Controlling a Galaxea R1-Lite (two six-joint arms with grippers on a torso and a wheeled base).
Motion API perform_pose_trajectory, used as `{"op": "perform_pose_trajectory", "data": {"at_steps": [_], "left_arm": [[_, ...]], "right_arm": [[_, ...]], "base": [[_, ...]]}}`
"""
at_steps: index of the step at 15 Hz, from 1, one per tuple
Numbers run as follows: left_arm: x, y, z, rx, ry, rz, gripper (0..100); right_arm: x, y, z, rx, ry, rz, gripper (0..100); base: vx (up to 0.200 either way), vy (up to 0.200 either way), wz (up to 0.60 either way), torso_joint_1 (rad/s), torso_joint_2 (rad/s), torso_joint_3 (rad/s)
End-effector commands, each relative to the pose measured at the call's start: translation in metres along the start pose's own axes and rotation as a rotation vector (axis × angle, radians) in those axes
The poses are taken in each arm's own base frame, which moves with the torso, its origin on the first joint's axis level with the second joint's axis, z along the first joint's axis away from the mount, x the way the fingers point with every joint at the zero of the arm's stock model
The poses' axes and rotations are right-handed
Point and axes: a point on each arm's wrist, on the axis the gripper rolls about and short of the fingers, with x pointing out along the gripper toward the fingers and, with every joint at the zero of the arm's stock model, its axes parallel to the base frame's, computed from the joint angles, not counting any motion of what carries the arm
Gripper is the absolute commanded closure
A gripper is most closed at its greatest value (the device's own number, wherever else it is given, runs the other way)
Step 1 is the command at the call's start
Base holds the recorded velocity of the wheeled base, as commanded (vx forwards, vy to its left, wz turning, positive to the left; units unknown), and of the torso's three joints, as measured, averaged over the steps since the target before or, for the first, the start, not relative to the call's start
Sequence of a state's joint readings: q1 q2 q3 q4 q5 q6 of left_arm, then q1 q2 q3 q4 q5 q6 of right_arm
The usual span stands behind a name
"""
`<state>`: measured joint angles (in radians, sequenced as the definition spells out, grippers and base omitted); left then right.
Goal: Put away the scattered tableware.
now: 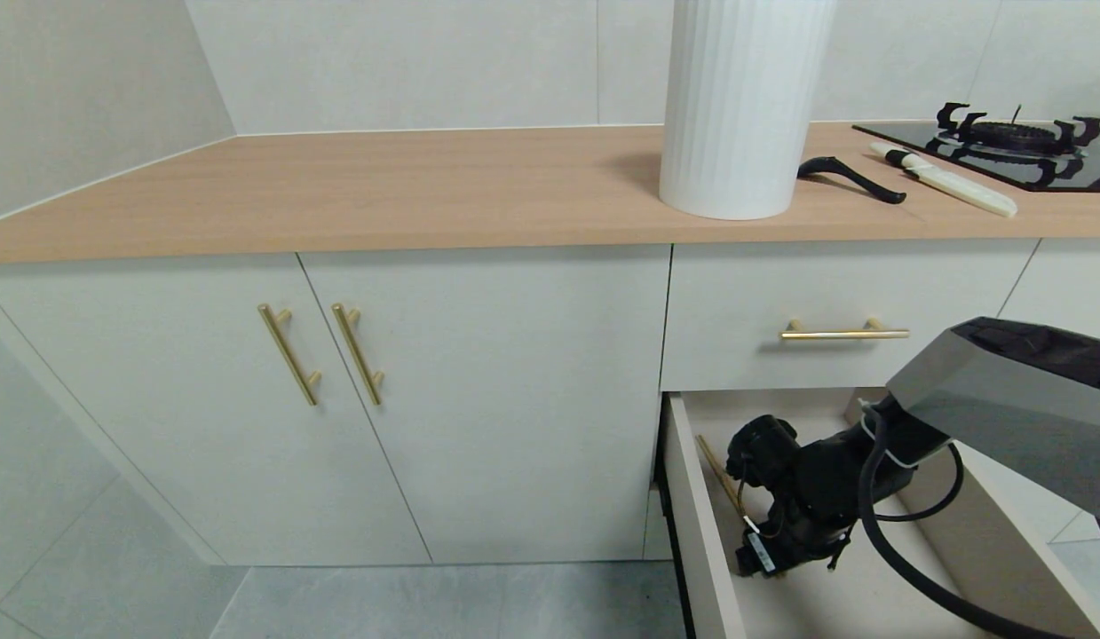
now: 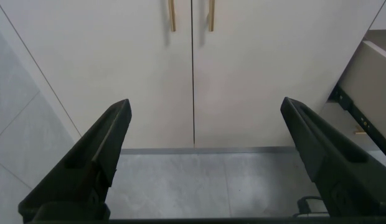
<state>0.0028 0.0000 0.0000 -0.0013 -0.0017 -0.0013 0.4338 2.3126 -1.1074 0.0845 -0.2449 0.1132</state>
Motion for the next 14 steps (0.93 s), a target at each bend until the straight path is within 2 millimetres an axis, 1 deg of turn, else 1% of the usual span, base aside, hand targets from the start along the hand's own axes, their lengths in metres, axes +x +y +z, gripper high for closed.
{"op": "perform_pose_trajectory", "data": {"at_steps": [1, 3, 5, 9, 11, 12, 13, 14], "left_arm": [[0.0, 0.0, 0.0, 0.0, 0.001, 0.0, 0], [0.0, 0.0, 0.0, 0.0, 0.001, 0.0, 0], [0.0, 0.0, 0.0, 0.0, 0.001, 0.0, 0], [0.0, 0.0, 0.0, 0.0, 0.001, 0.0, 0], [0.0, 0.0, 0.0, 0.0, 0.001, 0.0, 0], [0.0, 0.0, 0.0, 0.0, 0.001, 0.0, 0], [0.0, 0.0, 0.0, 0.0, 0.001, 0.0, 0], [0.0, 0.0, 0.0, 0.0, 0.001, 0.0, 0]], "right_arm": [[-0.002, 0.0, 0.001, 0.002, -0.007, 0.0, 0], [-0.008, -0.002, 0.002, 0.005, -0.02, 0.002, 0], [-0.028, -0.006, 0.003, 0.014, -0.057, 0.008, 0], [-0.076, -0.018, 0.009, 0.092, -0.188, 0.025, 0], [-0.104, -0.028, 0.01, 0.12, -0.262, 0.033, 0], [-0.123, -0.036, 0.01, 0.141, -0.313, 0.035, 0], [-0.132, -0.039, 0.01, 0.149, -0.338, 0.036, 0], [-0.15, -0.049, 0.005, 0.17, -0.381, 0.035, 0]], "base": [[0.0, 0.0, 0.0, 0.0, 0.0, 0.0], [0.0, 0.0, 0.0, 0.0, 0.0, 0.0], [0.0, 0.0, 0.0, 0.0, 0.0, 0.0], [0.0, 0.0, 0.0, 0.0, 0.0, 0.0], [0.0, 0.0, 0.0, 0.0, 0.0, 0.0], [0.0, 0.0, 0.0, 0.0, 0.0, 0.0], [0.0, 0.0, 0.0, 0.0, 0.0, 0.0], [0.0, 0.0, 0.0, 0.0, 0.0, 0.0]]}}
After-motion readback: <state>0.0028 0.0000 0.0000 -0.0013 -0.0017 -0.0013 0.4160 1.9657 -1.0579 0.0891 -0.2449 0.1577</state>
